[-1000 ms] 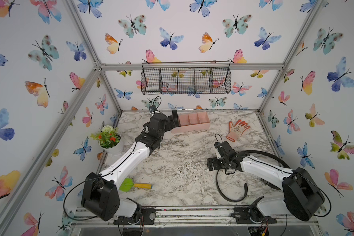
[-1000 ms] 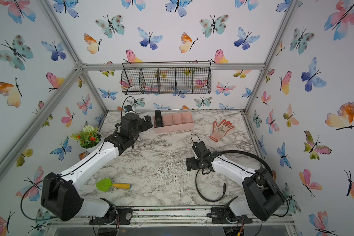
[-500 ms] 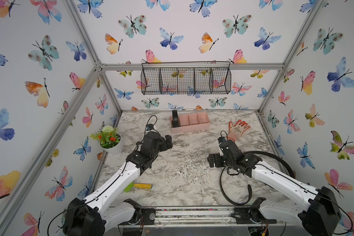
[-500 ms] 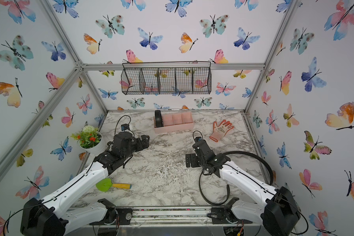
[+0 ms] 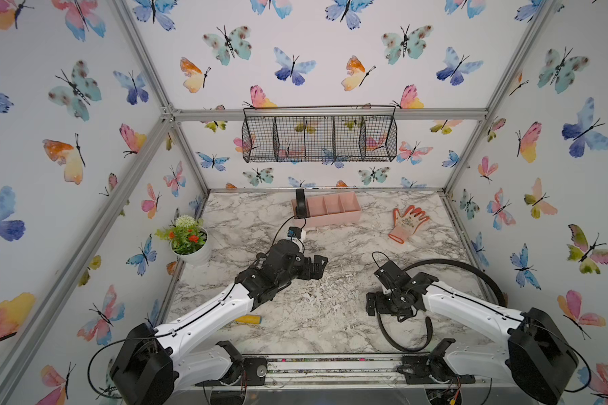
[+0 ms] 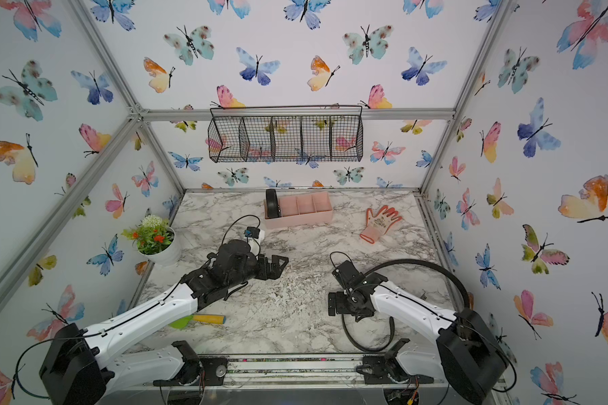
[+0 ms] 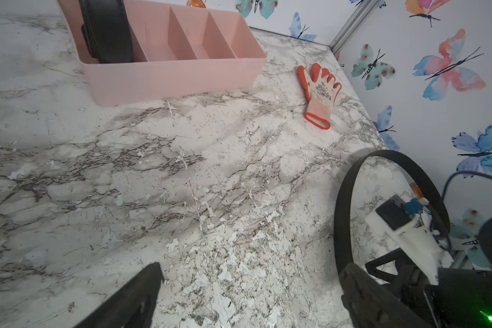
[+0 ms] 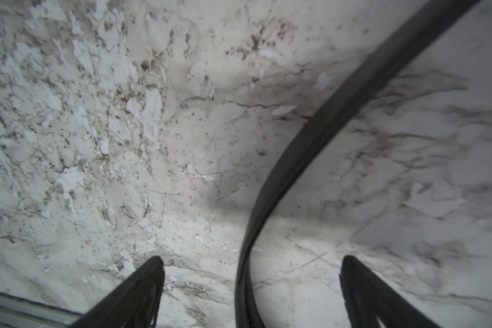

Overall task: Place the belts into the storage roll
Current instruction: Move the belt at the center of the board.

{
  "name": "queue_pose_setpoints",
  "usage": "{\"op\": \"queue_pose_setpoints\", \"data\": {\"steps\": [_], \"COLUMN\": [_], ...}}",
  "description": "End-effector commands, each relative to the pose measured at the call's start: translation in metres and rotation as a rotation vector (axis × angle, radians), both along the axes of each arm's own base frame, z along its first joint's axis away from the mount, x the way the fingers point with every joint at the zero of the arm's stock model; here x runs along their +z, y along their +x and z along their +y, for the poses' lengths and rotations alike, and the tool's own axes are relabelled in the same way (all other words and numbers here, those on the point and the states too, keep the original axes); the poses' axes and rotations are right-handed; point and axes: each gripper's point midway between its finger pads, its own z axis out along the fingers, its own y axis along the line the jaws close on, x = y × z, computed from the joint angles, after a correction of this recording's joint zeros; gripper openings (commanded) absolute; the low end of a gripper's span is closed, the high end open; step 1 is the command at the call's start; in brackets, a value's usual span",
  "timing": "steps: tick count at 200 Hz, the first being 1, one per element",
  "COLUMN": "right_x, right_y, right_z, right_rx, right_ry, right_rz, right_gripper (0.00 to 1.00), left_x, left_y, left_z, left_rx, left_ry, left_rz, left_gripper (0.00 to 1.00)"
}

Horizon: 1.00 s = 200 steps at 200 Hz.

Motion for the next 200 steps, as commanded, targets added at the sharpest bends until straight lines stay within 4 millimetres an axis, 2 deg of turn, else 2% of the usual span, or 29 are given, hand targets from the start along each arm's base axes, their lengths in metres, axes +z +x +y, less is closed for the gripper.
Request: {"op": "queue_pose_setpoints", "data": {"steps": [1,18,30,40,47,60,83,125,148,160,164,174,179,200], "right_x": [0.000,0.001,-0.001,-0.003,-0.005,-0.005,-0.005,0.004,0.005,0.008,0.009,0.012,0.014,0.028], "right_y": [0.005,0.017,0.023,0.028,0.032,0.040,0.055,0.076,0.079,0.081,0.081,0.082,0.083,0.085], "right_z": [0.029,0.038,0.048,0.059,0.067,0.088,0.137,0.249,0.281,0.282,0.281,0.272,0.267,0.232], "right_rx": [0.018,0.049,0.079,0.103,0.124,0.167,0.257,0.488,0.564,0.569,0.575,0.580,0.580,0.551], "right_ry": [0.118,0.098,0.097,0.103,0.104,0.110,0.133,0.186,0.232,0.244,0.242,0.229,0.220,0.189], "right_rz": [0.016,0.003,0.004,-0.001,-0.008,-0.032,-0.066,-0.161,-0.180,-0.203,-0.210,-0.227,-0.235,-0.287], "right_gripper": [0.99,0.85,0.67,0.48,0.40,0.23,0.04,0.04,0.03,0.04,0.08,0.32,0.40,0.74], "left_x": [0.010,0.012,0.013,0.012,0.012,0.009,0.004,0.008,0.019,0.023,0.024,0.028,0.031,0.034], "left_y": [-0.009,-0.012,-0.014,-0.015,-0.014,-0.015,-0.016,-0.021,-0.027,-0.031,-0.032,-0.034,-0.036,-0.036], "left_z": [0.007,0.016,0.021,0.025,0.027,0.031,0.038,0.072,0.096,0.107,0.110,0.114,0.115,0.113], "left_rx": [-0.005,0.017,0.031,0.043,0.055,0.067,0.097,0.224,0.309,0.349,0.358,0.370,0.369,0.354], "left_ry": [-0.023,-0.019,-0.016,-0.012,-0.009,0.000,0.016,0.032,0.021,0.005,-0.004,-0.031,-0.045,-0.062], "left_rz": [-0.023,-0.032,-0.036,-0.038,-0.037,-0.030,-0.017,-0.037,-0.070,-0.091,-0.101,-0.123,-0.133,-0.148], "left_gripper": [0.98,0.98,0.98,0.98,0.98,0.98,0.98,0.98,0.98,0.98,0.98,0.98,0.98,0.98]}}
